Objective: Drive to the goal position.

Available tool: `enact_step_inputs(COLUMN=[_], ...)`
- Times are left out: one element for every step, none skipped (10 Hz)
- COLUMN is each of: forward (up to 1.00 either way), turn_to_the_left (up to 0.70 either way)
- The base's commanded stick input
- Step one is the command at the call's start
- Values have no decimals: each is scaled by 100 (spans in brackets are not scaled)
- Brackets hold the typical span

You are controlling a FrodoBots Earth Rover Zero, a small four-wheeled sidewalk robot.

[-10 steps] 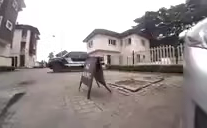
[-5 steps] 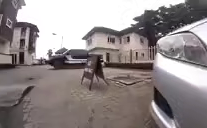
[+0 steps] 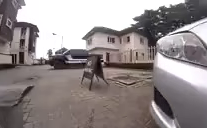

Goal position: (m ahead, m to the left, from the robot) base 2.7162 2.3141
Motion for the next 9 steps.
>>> enact_step_inputs(forward=[0,0,0,0,0,0,0,0,0], turn_to_the_left=[70,70,70,70,70,70,70,70,70])
